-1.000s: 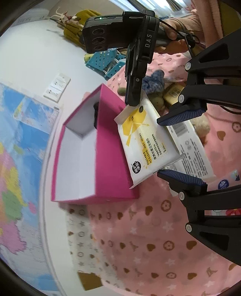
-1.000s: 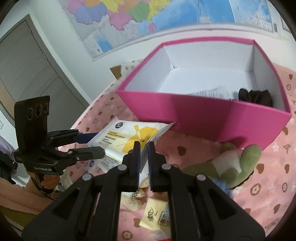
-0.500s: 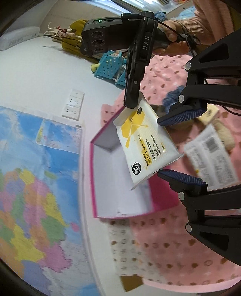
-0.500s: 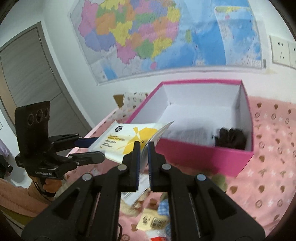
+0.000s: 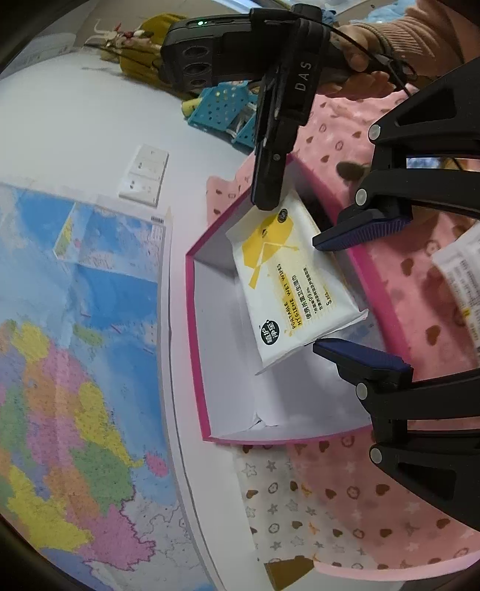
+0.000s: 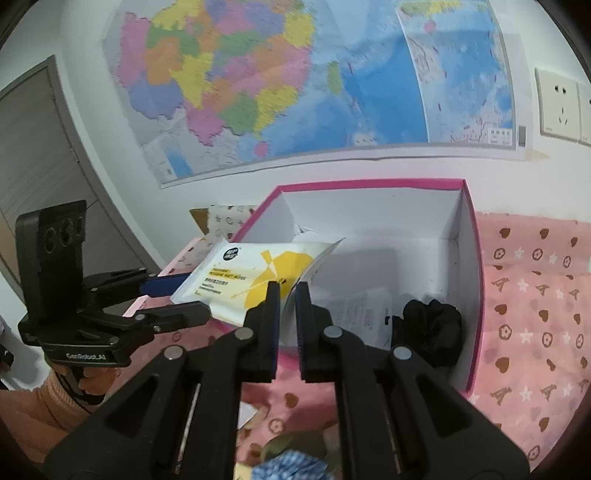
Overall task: Organize soft objects
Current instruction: 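Carry the wet wipes pack into the pink box and open the right gripper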
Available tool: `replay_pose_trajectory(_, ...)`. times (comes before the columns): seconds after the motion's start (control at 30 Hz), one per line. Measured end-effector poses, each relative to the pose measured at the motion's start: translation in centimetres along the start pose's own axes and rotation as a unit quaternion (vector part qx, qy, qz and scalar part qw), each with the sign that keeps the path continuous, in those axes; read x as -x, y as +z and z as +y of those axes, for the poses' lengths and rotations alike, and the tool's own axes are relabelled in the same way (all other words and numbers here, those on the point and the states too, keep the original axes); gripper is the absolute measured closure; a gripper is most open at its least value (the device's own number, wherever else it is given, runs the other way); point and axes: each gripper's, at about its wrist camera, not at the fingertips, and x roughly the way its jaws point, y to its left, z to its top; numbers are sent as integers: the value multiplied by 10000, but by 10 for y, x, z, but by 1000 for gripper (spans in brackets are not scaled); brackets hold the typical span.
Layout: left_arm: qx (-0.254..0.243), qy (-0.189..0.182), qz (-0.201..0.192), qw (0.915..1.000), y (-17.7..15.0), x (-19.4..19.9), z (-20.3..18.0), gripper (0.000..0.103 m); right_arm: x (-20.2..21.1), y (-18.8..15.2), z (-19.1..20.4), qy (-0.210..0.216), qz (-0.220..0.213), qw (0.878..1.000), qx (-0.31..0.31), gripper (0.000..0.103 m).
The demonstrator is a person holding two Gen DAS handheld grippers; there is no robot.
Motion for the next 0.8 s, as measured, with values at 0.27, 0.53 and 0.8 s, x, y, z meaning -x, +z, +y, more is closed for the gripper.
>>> replay_pose_trajectory(0.27,221,321,344,9986,8,-43,18,53,-33,7,-26,-219,286,9988,-347,84)
replay_pose_trajectory(0.53,190,547,247,9980,-6,-35,16,53,-38,-3,-33,-358,404,9977,-415,84)
replay_pose_trajectory(0.8,113,154,-263,9995,-16,15,3,50,6,-12,-15,-31,103,9997,-220,63)
